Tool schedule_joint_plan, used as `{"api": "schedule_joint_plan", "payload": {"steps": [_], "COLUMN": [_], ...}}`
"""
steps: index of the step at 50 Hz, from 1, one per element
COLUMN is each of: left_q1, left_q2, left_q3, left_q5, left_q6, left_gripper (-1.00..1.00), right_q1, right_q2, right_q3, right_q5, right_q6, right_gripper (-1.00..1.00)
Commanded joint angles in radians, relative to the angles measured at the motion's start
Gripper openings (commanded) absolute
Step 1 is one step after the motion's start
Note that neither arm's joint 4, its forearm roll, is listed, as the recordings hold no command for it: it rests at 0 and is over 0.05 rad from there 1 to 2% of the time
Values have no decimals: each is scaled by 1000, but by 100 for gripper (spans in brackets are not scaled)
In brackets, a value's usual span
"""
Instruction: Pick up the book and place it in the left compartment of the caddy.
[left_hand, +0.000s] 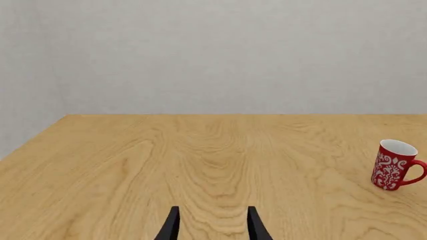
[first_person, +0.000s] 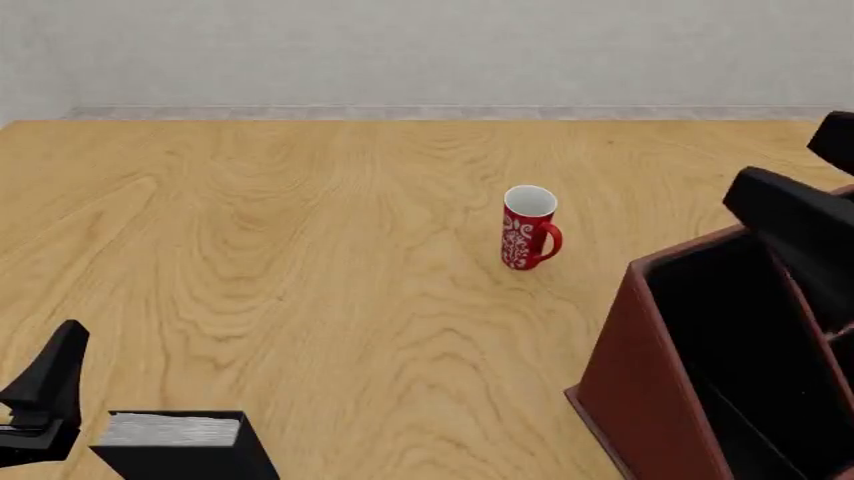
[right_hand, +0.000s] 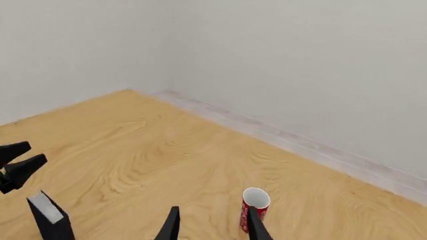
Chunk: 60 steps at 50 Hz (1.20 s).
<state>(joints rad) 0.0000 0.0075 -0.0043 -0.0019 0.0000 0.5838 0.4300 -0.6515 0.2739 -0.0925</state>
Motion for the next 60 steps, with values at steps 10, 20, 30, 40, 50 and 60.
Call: {"api": "schedule_joint_plan", "payload": {"steps": [10,20,30,40,50,60], "left_q1": [0,0,0,0,0,0], "left_q2": [0,0,0,0,0,0], "left_q3": [0,0,0,0,0,0], "left_q5": [0,0,0,0,0,0], "left_q6": [0,0,0,0,0,0], "left_gripper": [100,100,100,100,100,100], "right_q1": [223,315,382,439,479,538], "right_q2": [211,321,397,487,605,720], "right_q3": [-134,-178,-199,-238,-289,-337], "right_q5": [31,49,75,83,79,90], "right_q6": [-99,-147,-166,-188,-188,-193], "right_gripper": [100,100,100,100,100,100]}}
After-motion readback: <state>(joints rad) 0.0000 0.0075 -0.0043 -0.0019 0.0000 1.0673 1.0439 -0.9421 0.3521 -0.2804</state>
